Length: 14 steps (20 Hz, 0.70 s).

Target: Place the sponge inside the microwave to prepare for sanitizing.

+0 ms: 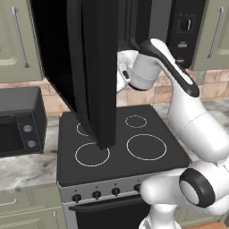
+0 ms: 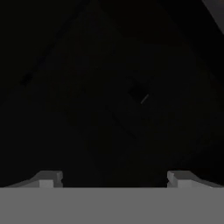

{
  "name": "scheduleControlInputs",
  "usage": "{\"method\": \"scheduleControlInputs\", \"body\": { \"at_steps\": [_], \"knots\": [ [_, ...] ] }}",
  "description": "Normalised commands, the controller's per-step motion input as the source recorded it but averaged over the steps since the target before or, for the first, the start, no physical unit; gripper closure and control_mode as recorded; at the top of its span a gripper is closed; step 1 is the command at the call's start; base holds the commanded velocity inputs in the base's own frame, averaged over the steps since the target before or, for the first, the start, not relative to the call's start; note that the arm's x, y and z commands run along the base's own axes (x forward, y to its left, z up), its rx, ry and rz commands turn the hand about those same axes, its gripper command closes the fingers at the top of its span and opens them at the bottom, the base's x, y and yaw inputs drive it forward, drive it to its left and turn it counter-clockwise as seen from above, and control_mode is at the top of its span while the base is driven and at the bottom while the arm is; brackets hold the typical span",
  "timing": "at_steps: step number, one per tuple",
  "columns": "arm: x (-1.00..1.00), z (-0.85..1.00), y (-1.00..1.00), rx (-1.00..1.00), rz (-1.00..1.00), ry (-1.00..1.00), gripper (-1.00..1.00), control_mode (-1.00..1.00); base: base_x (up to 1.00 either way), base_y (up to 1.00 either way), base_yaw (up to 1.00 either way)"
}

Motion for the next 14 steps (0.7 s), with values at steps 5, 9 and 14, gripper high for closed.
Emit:
{"method": "scheduleControlInputs", "body": {
  "at_steps": [5,9,14],
  "knots": [
    [0.0,0.0,0.9,-0.1,0.03,0.04,-1.0,-1.0,0.0,0.0,0.0],
    [0.0,0.0,0.69,-0.06,-0.17,0.0,-1.0,-1.0,0.0,0.0,0.0],
    [-0.21,0.0,0.24,-0.03,-0.26,0.0,-1.0,-1.0,0.0,0.0,0.0]
  ]
}}
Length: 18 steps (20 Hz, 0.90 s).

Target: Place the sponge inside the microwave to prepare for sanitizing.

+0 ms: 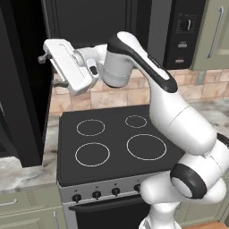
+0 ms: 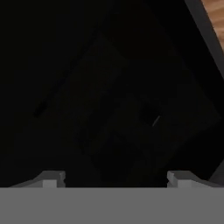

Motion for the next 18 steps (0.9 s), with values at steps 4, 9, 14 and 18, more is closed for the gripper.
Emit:
{"method": "scheduleControlInputs", "body": {
  "at_steps": [4,9,14,18],
  "knots": [
    [-0.39,0.0,-0.08,-0.05,-0.31,0.0,-1.0,-1.0,0.0,0.0,0.0],
    [-0.32,0.0,-0.39,-0.09,-0.33,0.0,-1.0,-1.0,0.0,0.0,0.0],
    [-0.07,-0.12,-0.69,-0.11,-0.22,-0.06,-1.0,-1.0,0.0,0.0,0.0],
    [0.09,-0.12,-0.53,-0.02,-0.02,-0.31,-1.0,-1.0,0.0,0.0,0.0]
  ]
}}
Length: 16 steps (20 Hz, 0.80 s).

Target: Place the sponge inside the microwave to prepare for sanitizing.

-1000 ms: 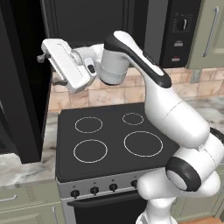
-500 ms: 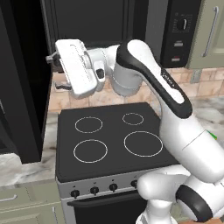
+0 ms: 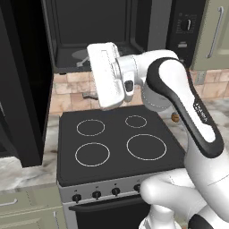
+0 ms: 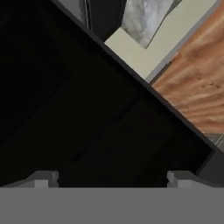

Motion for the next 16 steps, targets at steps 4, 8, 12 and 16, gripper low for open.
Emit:
{"method": "scheduleControlInputs", "body": {
  "at_steps": [4,8,12,16],
  "knots": [
    [0.04,-0.07,-0.46,-0.03,0.05,-0.37,-1.0,-1.0,0.0,0.0,0.0],
    [-0.01,-0.1,-0.54,-0.18,0.02,-0.05,-1.0,-1.0,0.0,0.0,0.0],
    [0.0,0.0,-0.4,-0.36,0.05,-0.07,-1.0,-1.0,0.0,0.0,0.0],
    [0.02,-0.04,-0.48,-0.38,0.15,-0.22,-1.0,-1.0,0.0,0.0,0.0]
  ]
}}
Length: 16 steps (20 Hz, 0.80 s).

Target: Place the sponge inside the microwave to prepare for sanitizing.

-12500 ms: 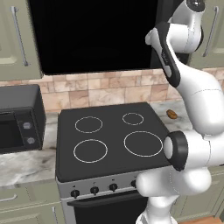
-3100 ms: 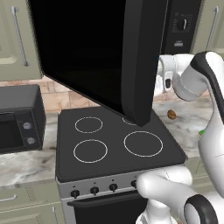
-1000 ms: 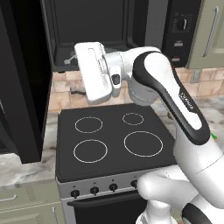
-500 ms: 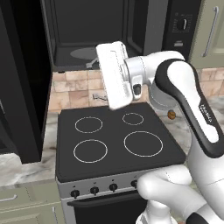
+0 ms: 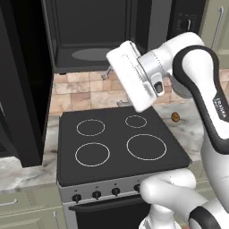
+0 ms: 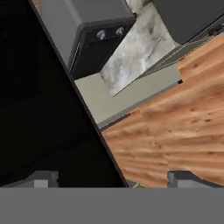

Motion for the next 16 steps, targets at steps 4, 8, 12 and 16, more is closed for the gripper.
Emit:
{"method": "scheduleControlInputs", "body": {
  "at_steps": [4,8,12,16],
  "knots": [
    [0.01,-0.31,-0.58,-0.32,0.14,-0.28,-1.0,-1.0,0.0,0.0,0.0],
    [0.0,-0.31,-0.59,-0.32,0.15,-0.26,-1.0,-1.0,0.0,0.0,0.0],
    [0.0,-0.22,-0.57,-0.33,0.19,-0.27,-1.0,-1.0,0.0,0.0,0.0],
    [0.07,-0.6,-0.54,-0.32,0.23,-0.15,-1.0,-1.0,0.0,0.0,0.0]
  ]
}}
